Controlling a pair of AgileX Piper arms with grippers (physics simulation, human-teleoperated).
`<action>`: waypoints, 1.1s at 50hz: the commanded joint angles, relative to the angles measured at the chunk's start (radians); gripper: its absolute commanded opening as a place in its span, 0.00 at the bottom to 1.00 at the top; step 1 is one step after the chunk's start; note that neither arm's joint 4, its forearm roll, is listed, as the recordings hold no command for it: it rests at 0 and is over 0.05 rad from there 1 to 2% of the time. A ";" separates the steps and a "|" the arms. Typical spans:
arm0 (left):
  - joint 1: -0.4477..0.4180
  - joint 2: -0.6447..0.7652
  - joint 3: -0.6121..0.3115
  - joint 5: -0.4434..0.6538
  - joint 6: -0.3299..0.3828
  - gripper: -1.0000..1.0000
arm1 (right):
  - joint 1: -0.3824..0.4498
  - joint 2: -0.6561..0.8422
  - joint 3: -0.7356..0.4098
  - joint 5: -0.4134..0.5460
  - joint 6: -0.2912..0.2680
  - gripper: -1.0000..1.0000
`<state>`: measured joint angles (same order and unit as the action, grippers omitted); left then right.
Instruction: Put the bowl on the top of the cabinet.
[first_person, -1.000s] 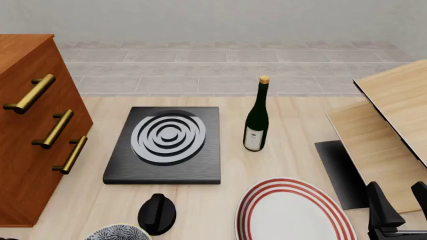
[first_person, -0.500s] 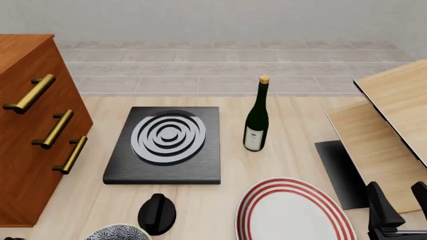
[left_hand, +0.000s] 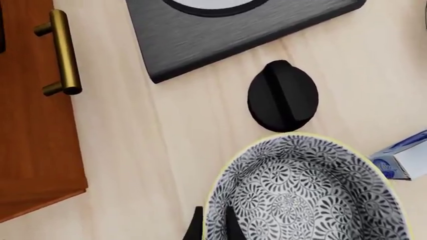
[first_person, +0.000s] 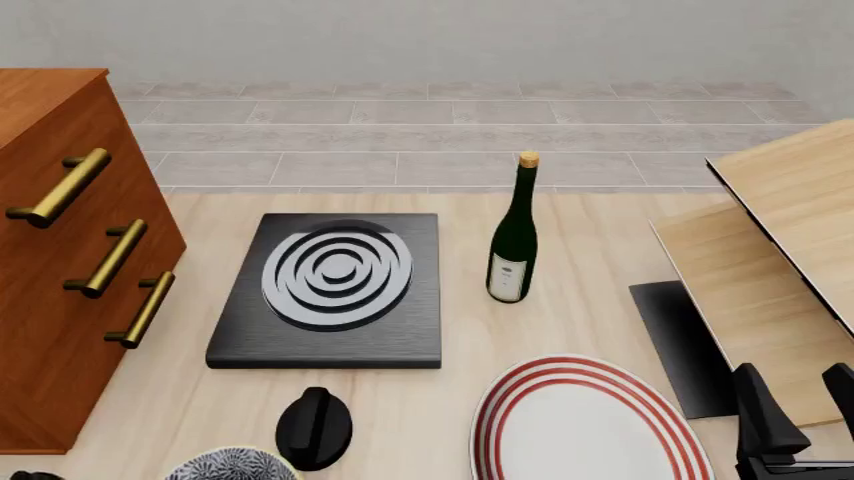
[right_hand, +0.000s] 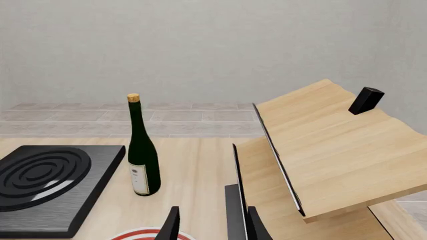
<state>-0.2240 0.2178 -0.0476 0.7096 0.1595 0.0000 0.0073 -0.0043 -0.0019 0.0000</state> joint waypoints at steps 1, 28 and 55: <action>0.037 -0.041 -0.036 0.030 0.031 0.00 | 0.000 0.000 0.000 0.000 0.000 1.00; 0.071 -0.131 -0.217 0.138 0.026 0.00 | 0.000 0.000 0.000 0.000 0.000 1.00; 0.093 -0.039 -0.458 0.114 -0.032 0.00 | 0.000 0.000 0.000 0.000 0.000 1.00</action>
<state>-0.1409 0.1480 -0.4173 0.8390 0.1419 0.0000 0.0073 -0.0043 -0.0019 0.0001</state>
